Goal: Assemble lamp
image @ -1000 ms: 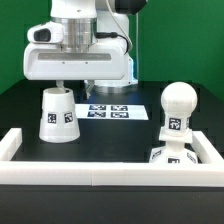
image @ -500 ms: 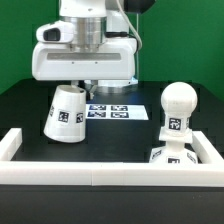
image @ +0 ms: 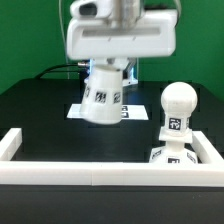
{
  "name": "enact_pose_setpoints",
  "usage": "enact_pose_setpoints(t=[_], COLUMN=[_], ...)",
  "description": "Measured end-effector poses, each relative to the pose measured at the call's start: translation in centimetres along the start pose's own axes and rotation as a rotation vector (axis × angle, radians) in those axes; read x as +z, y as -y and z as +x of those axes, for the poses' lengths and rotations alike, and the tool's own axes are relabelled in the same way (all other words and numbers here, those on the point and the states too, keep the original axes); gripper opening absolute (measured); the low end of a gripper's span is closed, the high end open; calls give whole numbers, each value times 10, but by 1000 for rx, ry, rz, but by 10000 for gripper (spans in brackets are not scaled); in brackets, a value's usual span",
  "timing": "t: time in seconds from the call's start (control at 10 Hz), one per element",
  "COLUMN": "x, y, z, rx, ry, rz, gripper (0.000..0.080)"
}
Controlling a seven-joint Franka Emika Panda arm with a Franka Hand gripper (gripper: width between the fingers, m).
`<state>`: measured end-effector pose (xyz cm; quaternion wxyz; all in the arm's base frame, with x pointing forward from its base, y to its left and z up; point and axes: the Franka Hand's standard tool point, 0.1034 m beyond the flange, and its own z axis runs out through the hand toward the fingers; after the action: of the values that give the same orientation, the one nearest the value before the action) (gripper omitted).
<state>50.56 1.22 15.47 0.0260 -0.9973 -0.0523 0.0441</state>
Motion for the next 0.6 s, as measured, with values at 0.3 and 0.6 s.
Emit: enact_pose_setpoints(t=[0.3,0.6], x=[-16,-14], y=[10,9], z=[12,11], rx=[7,9], ry=[9,13], rz=[-23,-23], gripper=[44,44])
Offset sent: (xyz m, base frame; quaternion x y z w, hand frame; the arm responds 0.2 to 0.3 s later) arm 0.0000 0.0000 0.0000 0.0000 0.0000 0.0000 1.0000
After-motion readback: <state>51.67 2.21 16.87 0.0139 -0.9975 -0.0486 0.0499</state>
